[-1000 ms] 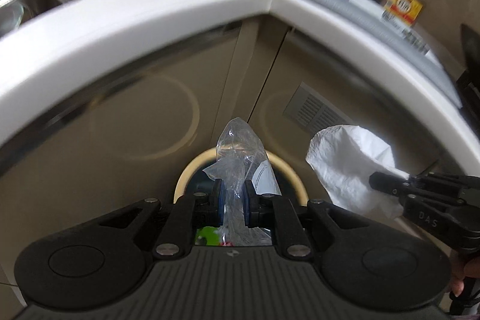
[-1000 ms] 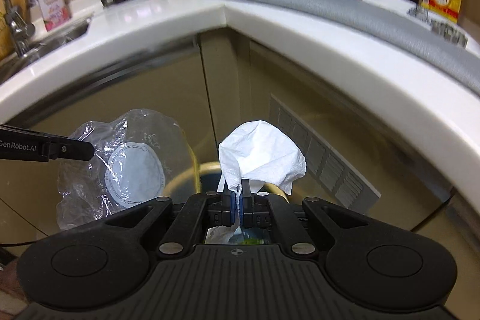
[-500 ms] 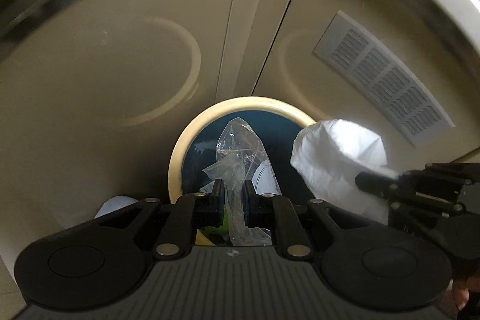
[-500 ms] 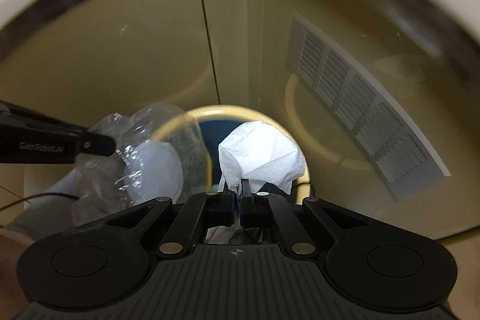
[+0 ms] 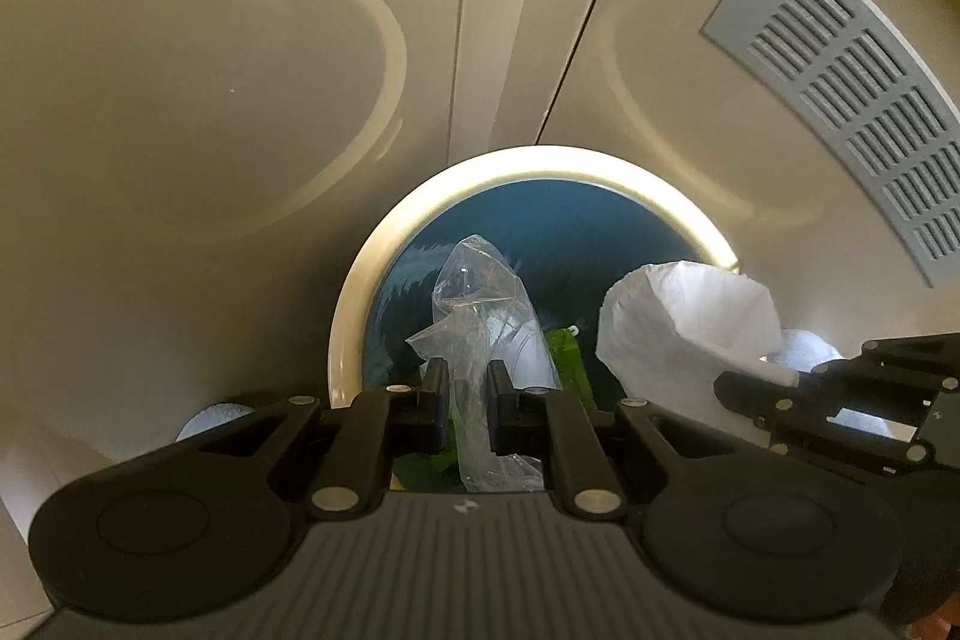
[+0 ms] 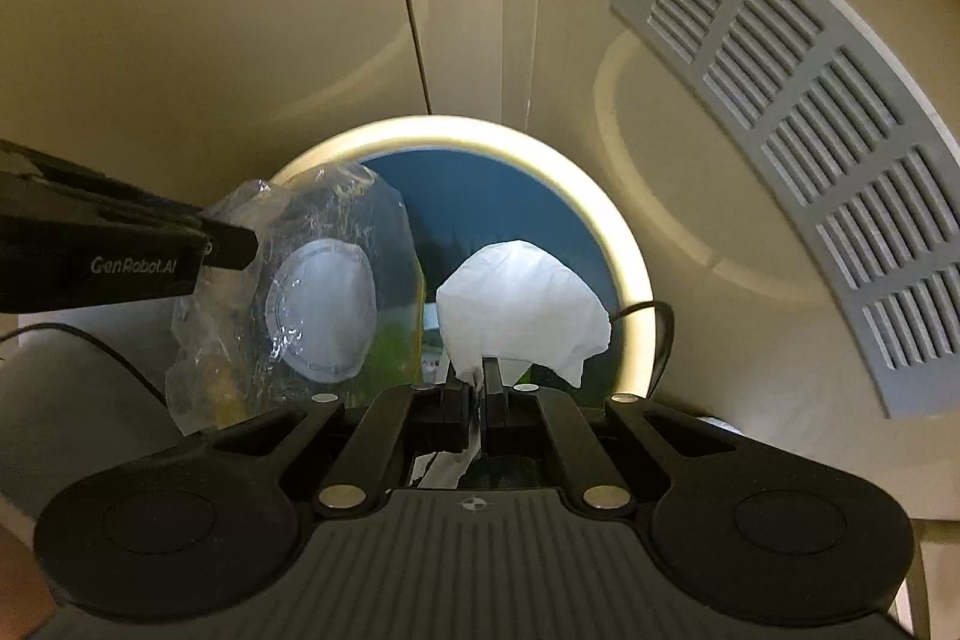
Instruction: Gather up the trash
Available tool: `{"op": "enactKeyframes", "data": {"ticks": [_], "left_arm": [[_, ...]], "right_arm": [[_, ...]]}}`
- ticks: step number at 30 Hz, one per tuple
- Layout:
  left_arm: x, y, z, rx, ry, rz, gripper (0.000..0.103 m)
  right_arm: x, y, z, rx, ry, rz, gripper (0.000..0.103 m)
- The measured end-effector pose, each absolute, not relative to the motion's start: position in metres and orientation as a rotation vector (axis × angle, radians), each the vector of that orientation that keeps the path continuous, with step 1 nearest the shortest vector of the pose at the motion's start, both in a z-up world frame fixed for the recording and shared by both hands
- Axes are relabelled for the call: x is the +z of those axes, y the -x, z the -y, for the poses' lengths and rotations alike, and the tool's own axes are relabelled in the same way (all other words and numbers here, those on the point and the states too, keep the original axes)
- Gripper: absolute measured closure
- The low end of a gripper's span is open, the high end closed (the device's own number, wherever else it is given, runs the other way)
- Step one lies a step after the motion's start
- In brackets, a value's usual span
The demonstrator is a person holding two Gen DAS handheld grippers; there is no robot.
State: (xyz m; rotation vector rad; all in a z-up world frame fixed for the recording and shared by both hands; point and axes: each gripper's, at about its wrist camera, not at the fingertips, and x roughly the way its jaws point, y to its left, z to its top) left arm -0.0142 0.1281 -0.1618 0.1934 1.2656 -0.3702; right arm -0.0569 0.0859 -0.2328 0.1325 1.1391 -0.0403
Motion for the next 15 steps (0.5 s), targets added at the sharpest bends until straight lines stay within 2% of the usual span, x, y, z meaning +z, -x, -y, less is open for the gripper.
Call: {"op": "enactKeyframes", "data": {"ticks": [2,3,4,5,6,7,8,9,11,15], "left_arm": [[-0.164,0.015,-0.125,-0.364,-0.202,-1.266,0.081],[-0.165,0.015,-0.126,-0.36,-0.203,-1.272,0.056],[-0.164,0.016,-0.126,-0.349,-0.202,-1.278,0.017],[-0.162,0.016,-0.126,-0.325,-0.205,-1.278,0.001],[-0.158,0.018,-0.128,-0.297,-0.202,-1.252,0.0],[-0.153,0.021,-0.131,-0.284,-0.201,-1.226,0.0],[-0.15,0.024,-0.133,-0.286,-0.203,-1.216,0.0],[-0.148,0.026,-0.134,-0.291,-0.205,-1.221,0.0],[-0.145,0.033,-0.138,-0.306,-0.2,-1.235,0.0],[-0.134,0.056,-0.148,-0.308,-0.202,-1.238,0.0]], "right_arm": [[-0.237,0.05,-0.088,-0.043,-0.126,-1.152,0.099],[-0.237,0.053,-0.085,-0.042,-0.124,-1.156,0.099],[-0.238,0.052,-0.084,-0.042,-0.126,-1.162,0.092],[-0.238,0.053,-0.084,-0.042,-0.13,-1.173,0.085],[-0.236,0.053,-0.086,-0.045,-0.138,-1.185,0.061],[-0.236,0.053,-0.085,-0.056,-0.148,-1.2,0.031],[-0.235,0.053,-0.084,-0.073,-0.156,-1.212,0.022],[-0.233,0.055,-0.084,-0.083,-0.162,-1.208,0.016],[-0.226,0.062,-0.085,-0.079,-0.158,-1.182,0.015],[-0.21,0.08,-0.091,-0.073,-0.143,-1.155,0.008]]}}
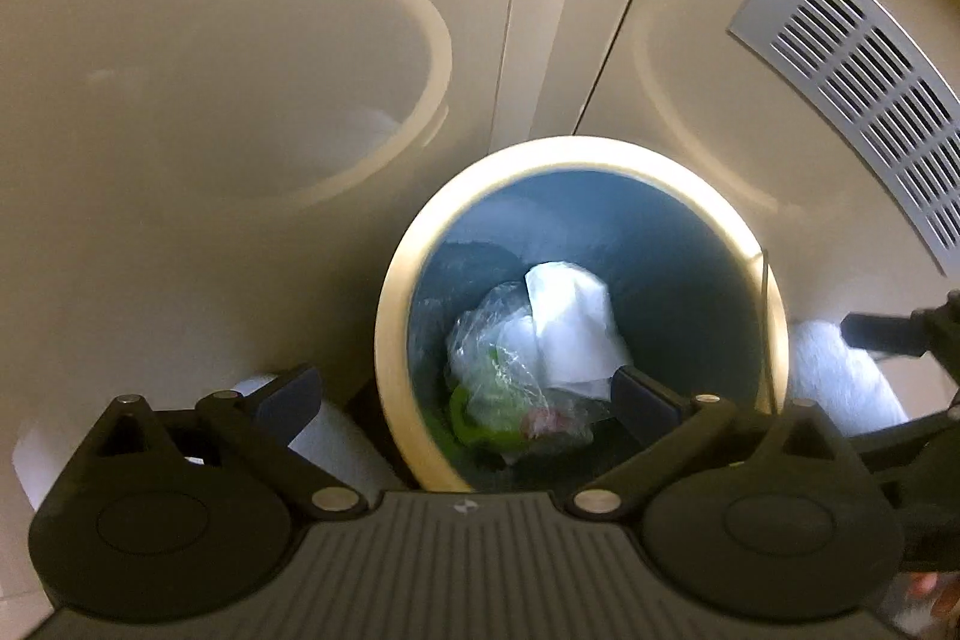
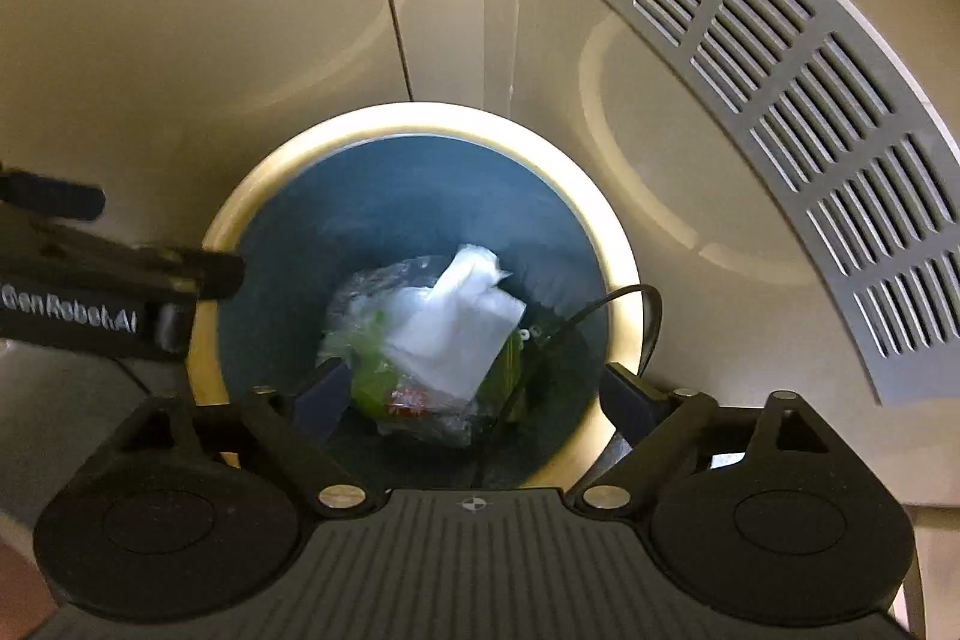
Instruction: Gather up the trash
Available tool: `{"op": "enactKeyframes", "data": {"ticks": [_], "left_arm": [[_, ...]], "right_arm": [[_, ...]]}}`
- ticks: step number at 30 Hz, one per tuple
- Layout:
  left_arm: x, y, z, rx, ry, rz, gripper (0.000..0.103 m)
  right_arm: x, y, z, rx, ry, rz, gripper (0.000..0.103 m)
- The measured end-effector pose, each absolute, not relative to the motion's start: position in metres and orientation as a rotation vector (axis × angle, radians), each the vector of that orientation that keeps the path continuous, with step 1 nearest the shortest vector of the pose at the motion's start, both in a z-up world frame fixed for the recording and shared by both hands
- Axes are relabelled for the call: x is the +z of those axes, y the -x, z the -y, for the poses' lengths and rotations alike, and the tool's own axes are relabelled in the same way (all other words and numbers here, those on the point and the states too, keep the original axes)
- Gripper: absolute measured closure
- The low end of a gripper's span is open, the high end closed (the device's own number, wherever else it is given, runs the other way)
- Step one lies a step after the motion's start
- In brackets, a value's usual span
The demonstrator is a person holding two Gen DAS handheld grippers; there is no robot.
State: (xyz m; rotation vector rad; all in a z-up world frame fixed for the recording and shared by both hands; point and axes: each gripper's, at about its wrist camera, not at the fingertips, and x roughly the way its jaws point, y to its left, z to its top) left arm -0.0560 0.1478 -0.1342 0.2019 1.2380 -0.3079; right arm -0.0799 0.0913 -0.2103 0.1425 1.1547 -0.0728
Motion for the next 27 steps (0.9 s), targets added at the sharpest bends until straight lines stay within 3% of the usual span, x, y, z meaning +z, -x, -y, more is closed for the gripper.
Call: {"op": "enactKeyframes", "data": {"ticks": [7,27], "left_arm": [[-0.11,0.089,-0.167,-0.252,-0.192,-1.221,0.0],[-0.053,0.136,-0.165,-0.313,-0.259,-0.946,0.0]], "right_arm": [[-0.189,0.12,-0.102,-0.076,-0.174,-1.12,0.0],[-0.151,0.162,-0.109,-0.094,-0.137,-0.939,0.0]]}}
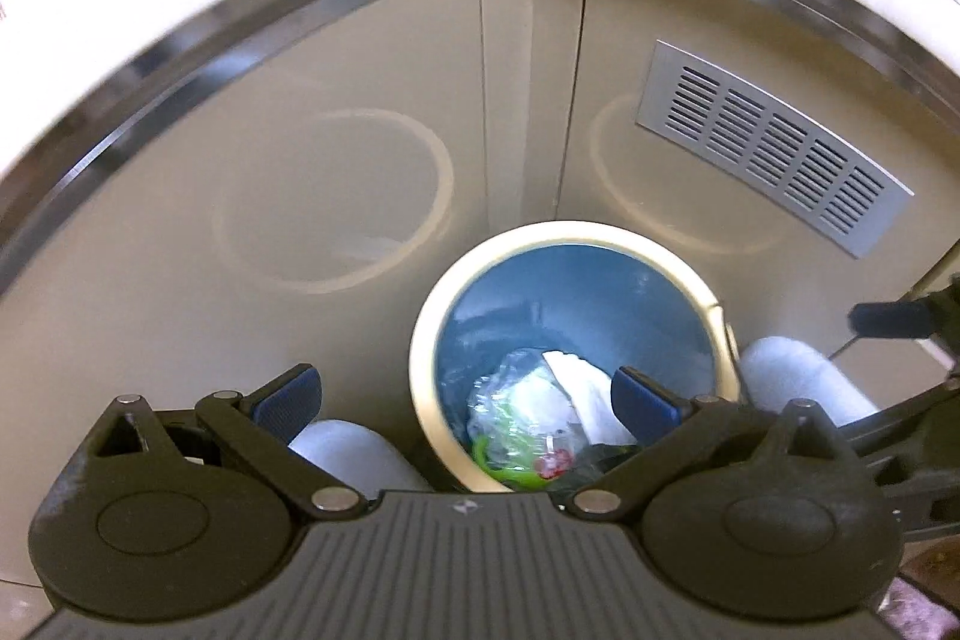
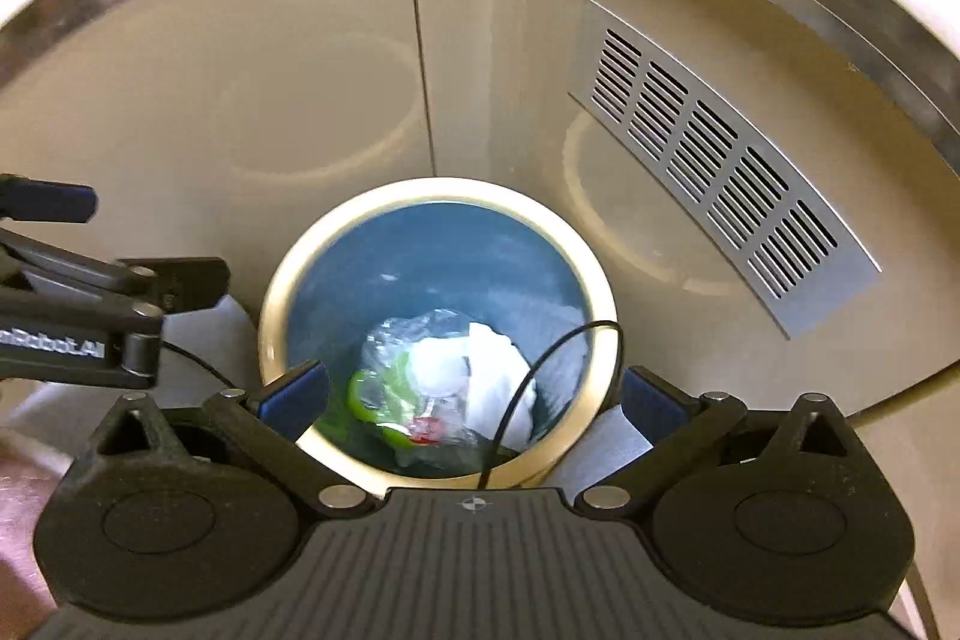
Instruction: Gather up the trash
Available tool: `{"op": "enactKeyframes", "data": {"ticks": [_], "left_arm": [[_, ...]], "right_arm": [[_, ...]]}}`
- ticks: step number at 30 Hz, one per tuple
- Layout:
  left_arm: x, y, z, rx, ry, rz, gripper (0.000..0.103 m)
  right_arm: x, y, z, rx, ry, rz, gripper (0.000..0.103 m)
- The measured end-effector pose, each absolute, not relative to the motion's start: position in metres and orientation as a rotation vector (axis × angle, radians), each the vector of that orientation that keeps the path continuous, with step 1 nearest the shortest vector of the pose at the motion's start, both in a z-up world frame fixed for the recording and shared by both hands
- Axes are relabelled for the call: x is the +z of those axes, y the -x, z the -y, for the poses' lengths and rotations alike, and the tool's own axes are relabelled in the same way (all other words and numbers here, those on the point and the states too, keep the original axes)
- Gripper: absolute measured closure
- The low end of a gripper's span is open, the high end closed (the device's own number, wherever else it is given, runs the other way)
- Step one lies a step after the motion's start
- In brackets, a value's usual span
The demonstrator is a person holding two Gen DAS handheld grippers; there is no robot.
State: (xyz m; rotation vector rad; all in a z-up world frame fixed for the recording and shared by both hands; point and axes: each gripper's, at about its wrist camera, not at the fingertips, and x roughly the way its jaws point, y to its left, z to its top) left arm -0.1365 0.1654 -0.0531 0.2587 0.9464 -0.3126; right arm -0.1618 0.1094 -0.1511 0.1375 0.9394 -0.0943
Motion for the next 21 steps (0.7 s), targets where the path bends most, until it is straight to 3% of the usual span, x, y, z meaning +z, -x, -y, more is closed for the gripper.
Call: {"op": "enactKeyframes", "data": {"ticks": [21], "left_arm": [[-0.043,0.146,-0.169,-0.315,-0.273,-0.837,0.0]], "right_arm": [[-0.129,0.183,-0.122,-0.112,-0.116,-0.847,0.0]]}}
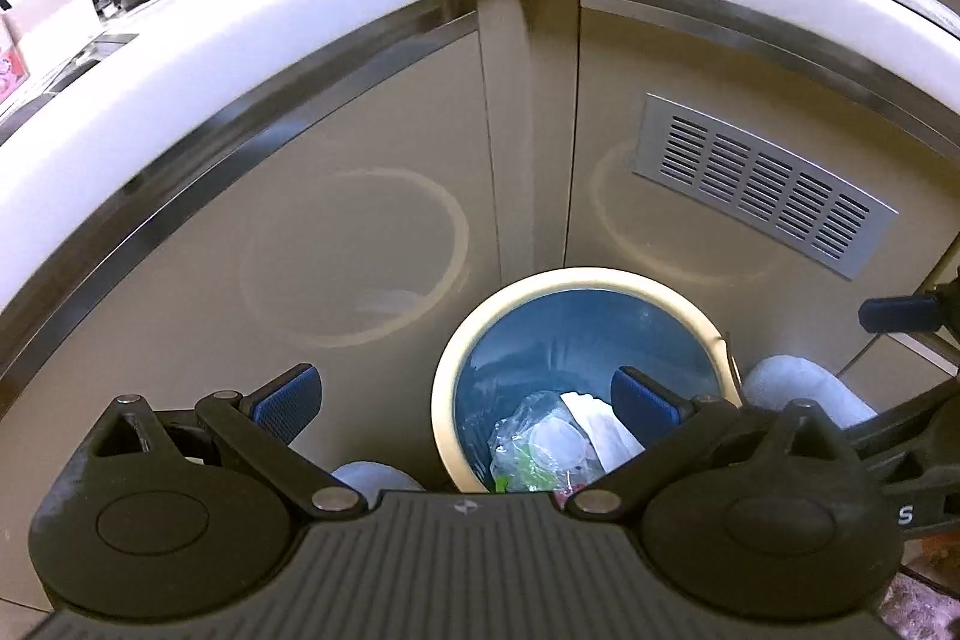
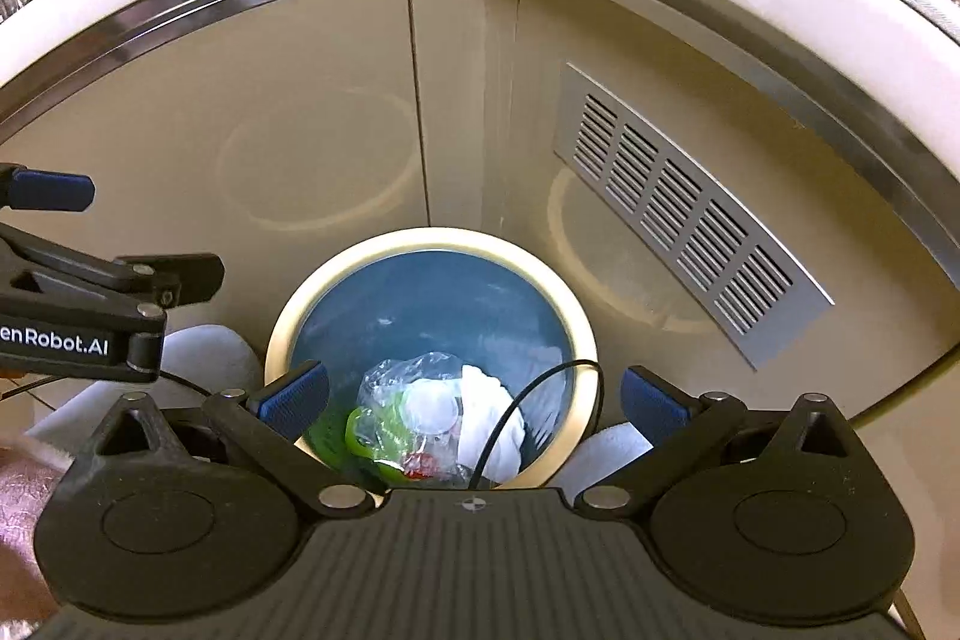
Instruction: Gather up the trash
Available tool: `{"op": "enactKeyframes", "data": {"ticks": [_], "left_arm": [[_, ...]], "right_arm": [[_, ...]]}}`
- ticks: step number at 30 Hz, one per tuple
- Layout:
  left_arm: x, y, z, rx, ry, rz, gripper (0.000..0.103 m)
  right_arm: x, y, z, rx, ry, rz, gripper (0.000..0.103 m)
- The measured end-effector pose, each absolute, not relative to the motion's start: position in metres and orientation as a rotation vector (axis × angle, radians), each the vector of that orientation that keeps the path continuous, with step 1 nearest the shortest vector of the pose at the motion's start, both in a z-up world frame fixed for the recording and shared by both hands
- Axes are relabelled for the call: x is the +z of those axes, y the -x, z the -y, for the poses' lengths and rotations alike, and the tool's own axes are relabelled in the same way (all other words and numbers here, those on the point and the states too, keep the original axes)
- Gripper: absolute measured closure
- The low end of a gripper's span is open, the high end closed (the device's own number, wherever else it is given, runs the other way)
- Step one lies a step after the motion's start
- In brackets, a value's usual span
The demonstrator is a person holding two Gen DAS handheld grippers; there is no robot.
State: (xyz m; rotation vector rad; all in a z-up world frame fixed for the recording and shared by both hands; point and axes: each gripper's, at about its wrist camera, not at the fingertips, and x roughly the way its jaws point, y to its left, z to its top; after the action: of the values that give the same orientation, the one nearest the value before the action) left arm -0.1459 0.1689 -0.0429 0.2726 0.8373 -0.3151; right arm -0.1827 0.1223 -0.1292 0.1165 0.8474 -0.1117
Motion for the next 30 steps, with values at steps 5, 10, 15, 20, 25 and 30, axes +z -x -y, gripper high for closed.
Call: {"op": "enactKeyframes", "data": {"ticks": [5,10,15,20,25,30], "left_arm": [[-0.043,0.147,-0.168,-0.34,-0.276,-0.842,0.0],[-0.043,0.149,-0.166,-0.336,-0.3,-0.827,0.0],[-0.041,0.149,-0.166,-0.325,-0.325,-0.812,0.0],[-0.033,0.148,-0.169,-0.343,-0.324,-0.793,0.0],[-0.015,0.143,-0.173,-0.369,-0.269,-0.806,0.0],[0.015,0.139,-0.178,-0.395,-0.218,-0.765,0.0]], "right_arm": [[-0.132,0.178,-0.122,-0.112,-0.11,-0.86,0.0],[-0.134,0.174,-0.125,-0.114,-0.093,-0.864,0.0],[-0.134,0.171,-0.129,-0.1,-0.068,-0.875,0.0],[-0.121,0.175,-0.128,-0.093,-0.022,-0.825,0.0],[-0.098,0.183,-0.131,-0.073,0.076,-0.736,0.0],[-0.077,0.192,-0.134,-0.054,0.167,-0.671,0.0]]}}
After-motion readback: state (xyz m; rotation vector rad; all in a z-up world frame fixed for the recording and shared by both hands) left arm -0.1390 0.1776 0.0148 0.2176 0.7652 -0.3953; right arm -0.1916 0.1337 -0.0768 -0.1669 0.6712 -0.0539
